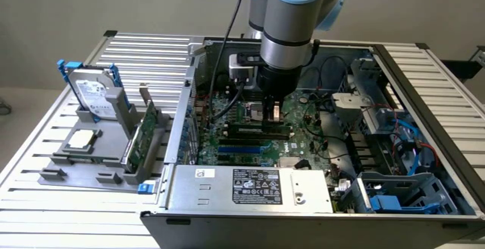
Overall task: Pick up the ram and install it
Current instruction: 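Insert the ram into the slot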
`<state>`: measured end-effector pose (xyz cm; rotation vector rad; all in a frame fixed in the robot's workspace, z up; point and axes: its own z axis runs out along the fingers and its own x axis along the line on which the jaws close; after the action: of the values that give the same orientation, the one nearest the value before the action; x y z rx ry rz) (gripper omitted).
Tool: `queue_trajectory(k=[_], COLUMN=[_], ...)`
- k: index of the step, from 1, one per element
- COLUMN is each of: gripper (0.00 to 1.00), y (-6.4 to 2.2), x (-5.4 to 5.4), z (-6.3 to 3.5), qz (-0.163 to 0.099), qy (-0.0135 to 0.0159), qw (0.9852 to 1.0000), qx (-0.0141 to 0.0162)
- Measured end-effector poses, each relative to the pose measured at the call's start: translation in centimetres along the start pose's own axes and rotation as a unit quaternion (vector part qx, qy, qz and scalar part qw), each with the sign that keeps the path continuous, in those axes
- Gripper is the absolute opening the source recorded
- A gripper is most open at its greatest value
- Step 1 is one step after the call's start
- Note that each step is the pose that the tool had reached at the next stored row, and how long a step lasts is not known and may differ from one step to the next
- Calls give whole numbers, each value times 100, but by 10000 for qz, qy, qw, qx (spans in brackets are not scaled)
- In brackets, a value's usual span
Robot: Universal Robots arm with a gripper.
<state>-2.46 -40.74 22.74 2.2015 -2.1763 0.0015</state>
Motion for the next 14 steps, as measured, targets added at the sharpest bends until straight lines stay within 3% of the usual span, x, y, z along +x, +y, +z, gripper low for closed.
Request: queue_trajectory(k=[7,14], gripper=[13,13], y=[0,0], x=[0,-5], z=[0,1], qz=[1,1], qy=[32,55], qw=[10000,10000], qx=[-23,-27])
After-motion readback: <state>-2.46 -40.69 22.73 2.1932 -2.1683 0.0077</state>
